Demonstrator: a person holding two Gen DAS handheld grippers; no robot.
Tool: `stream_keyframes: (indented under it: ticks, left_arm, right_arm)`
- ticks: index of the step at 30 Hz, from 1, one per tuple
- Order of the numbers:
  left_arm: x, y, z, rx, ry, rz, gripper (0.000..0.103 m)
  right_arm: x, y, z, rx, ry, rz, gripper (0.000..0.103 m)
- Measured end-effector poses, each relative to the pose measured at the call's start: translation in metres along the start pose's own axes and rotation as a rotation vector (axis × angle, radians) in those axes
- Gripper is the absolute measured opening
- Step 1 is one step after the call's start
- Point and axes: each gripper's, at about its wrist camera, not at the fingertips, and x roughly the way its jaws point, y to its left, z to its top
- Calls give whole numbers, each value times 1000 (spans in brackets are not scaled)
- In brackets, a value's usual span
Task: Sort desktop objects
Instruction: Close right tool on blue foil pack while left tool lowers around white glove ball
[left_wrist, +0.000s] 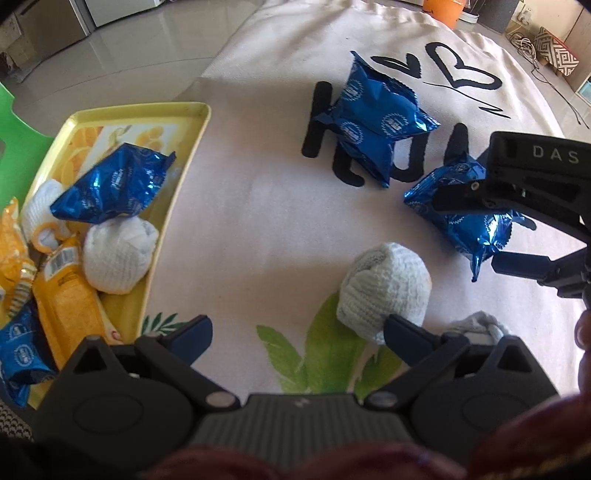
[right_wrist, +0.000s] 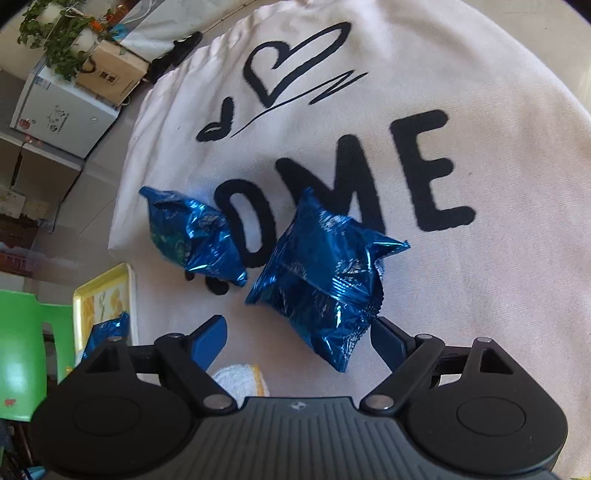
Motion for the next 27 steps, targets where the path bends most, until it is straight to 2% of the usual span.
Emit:
stream_keyframes:
  ticks: [2,5,7,11,13,19,27]
  left_arm:
    - [0,4,1,0,-3,22,103]
    - [2,15,3,-56,10,-44,102]
    - [2,16,3,-66,7,-71,103]
    - [-2,8,3,-56,-9,-116,103]
    - [-1,3,4,-53,-7,-136,103]
    - [5,-12,6,-11,3,-153,103]
    - [18,-17,6,7,23,-101,103]
  right_arm:
    - [0,4,-2,-3,34,61,86]
    - [-8,15,-3,-54,44,82,86]
    - [-18,24,-2,-116,13,61,86]
    - [-31,35,2,-214,-83,-38,86]
    - [-28,35,4,-236,-101,-93,86]
    - [-11,25,9,-241,-92,-177,86]
    - [1,25,14,-261,-79,-184,86]
